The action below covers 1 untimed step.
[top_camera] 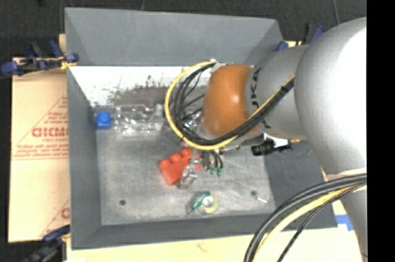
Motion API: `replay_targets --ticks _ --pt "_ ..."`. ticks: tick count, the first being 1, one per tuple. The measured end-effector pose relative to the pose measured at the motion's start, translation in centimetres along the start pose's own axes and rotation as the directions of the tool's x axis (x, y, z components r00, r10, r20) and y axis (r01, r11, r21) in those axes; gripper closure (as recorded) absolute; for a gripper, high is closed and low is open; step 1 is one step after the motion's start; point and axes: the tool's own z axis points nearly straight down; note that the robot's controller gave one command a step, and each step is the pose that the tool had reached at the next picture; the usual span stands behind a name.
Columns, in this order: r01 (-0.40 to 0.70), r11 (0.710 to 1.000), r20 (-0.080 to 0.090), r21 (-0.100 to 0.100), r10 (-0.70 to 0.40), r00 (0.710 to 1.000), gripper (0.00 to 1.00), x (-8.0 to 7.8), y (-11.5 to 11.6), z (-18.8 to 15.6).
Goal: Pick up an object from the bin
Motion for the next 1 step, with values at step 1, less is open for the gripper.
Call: replay_targets --ticks 1 --pt "0.229 0.974 0.019 0.0 -0.229 0.973 0.0 5.44 -0.47 0.1"
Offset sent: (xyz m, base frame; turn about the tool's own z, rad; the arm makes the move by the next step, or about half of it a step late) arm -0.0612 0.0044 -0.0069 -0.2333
